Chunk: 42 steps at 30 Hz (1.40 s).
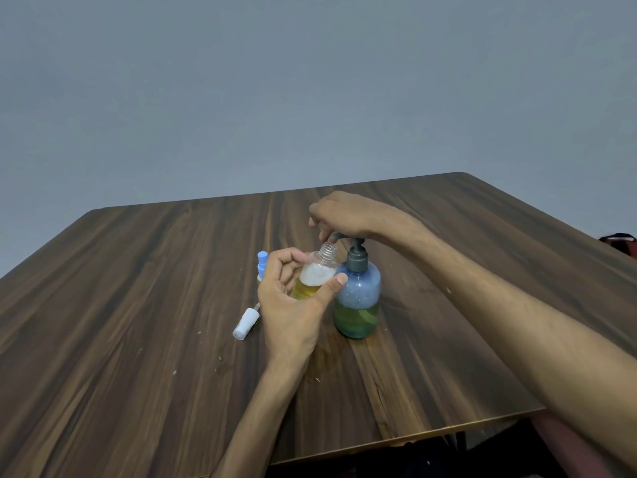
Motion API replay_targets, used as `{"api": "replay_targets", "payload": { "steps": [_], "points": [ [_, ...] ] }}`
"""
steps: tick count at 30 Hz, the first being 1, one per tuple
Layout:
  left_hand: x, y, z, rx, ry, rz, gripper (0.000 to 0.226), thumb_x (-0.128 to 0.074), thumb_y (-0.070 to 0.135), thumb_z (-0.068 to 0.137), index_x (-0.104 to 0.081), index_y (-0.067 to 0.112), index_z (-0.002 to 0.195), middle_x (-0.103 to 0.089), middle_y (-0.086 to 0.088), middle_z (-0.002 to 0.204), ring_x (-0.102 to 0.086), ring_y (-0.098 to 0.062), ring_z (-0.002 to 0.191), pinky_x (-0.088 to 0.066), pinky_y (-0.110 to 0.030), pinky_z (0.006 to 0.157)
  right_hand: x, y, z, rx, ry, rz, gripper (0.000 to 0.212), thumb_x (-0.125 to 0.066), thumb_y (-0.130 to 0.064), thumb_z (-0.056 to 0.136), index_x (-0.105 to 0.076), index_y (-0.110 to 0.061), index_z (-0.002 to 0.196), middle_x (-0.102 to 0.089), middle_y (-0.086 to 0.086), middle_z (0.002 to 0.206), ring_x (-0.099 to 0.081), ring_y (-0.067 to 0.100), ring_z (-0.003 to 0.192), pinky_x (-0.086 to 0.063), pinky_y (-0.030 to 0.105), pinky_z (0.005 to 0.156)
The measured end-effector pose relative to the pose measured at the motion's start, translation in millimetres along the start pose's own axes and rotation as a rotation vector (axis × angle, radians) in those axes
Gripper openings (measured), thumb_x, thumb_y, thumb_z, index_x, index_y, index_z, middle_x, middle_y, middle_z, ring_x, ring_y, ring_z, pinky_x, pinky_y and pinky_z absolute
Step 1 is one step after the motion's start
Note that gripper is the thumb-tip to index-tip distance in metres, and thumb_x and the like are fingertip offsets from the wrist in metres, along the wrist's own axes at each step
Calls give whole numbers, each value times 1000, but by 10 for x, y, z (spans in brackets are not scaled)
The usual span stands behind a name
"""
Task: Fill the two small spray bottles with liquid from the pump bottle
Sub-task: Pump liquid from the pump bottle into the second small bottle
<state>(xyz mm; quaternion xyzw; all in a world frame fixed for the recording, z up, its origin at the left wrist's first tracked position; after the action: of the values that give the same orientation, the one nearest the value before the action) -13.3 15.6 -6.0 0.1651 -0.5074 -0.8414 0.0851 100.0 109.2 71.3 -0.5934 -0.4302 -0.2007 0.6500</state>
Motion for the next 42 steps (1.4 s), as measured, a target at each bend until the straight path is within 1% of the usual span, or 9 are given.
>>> {"api": "replay_targets", "payload": {
  "steps": [6,10,13,17,22,26,31,37,42],
  "points": [
    [-3,8,-5,-2,4,-22,51,-96,11,65,-61,11,103,-78,-5,103,-76,-20,98,-61,-31,88,209,-155,45,9,33,39,37,-41,-22,97,-76,-14,106,-79,7,93,-77,20,88,-53,35,83],
    [-14,10,-5,3,0,-19,53,-95,15,63,-61,11,104,-78,-3,101,-76,-18,98,-61,-33,89,-94,-78,32,25,-14,-227,51,-34,-35,81,-76,-17,104,-77,5,102,-71,22,81,-51,37,74],
    [8,13,-6,1,13,-13,52,-95,16,63,-61,14,103,-78,-3,100,-75,-18,98,-60,-34,89,-39,-27,-2,-7,74,-209,44,-38,-35,90,-74,-17,107,-72,3,104,-67,25,90,-50,40,79],
    [0,46,-8,-9,14,-10,52,-94,16,62,-61,14,102,-78,1,99,-76,-15,97,-60,-28,87,124,-98,4,47,162,-111,44,-40,-33,91,-75,-10,104,-78,4,90,-72,28,90,-57,43,89],
    [-3,35,-6,-11,6,-3,52,-95,15,63,-61,15,102,-78,2,98,-76,-16,96,-60,-28,86,-27,-18,9,25,113,-206,48,-33,-39,86,-74,-18,99,-69,4,110,-64,25,93,-48,40,76],
    [2,34,-4,-4,4,3,53,-98,12,64,-61,14,103,-78,3,98,-76,-13,94,-60,-27,84,142,-116,-18,79,226,-136,40,-41,-32,94,-75,-12,100,-76,3,92,-69,27,87,-50,35,71],
    [-9,27,-3,3,4,-4,54,-95,18,62,-61,12,103,-78,3,97,-76,-16,95,-60,-30,86,12,-10,-19,24,150,-163,42,-39,-36,90,-75,-17,99,-73,3,102,-67,25,92,-53,40,80],
    [1,3,5,4,7,-17,55,-96,19,61,-61,12,104,-79,-1,100,-76,-19,98,-61,-36,90,122,-105,-67,62,204,-123,49,-37,-37,79,-77,-11,91,-78,2,84,-73,25,84,-59,42,85],
    [1,1,-8,9,12,-8,55,-97,21,61,-62,15,102,-78,-5,101,-76,-24,99,-61,-42,92,91,-104,-76,58,182,-150,39,-43,-31,86,-78,-15,83,-77,-1,82,-70,24,84,-54,38,75]
  ]
}}
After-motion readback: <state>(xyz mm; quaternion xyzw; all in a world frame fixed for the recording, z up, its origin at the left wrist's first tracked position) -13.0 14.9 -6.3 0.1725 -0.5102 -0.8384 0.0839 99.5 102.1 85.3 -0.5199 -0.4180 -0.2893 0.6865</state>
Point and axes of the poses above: each hand's wrist, its own z-axis towards the middle knuckle, its own x-axis out of the back of the hand, y = z × x, the point moved 10 cm from there along z, towards the middle knuckle
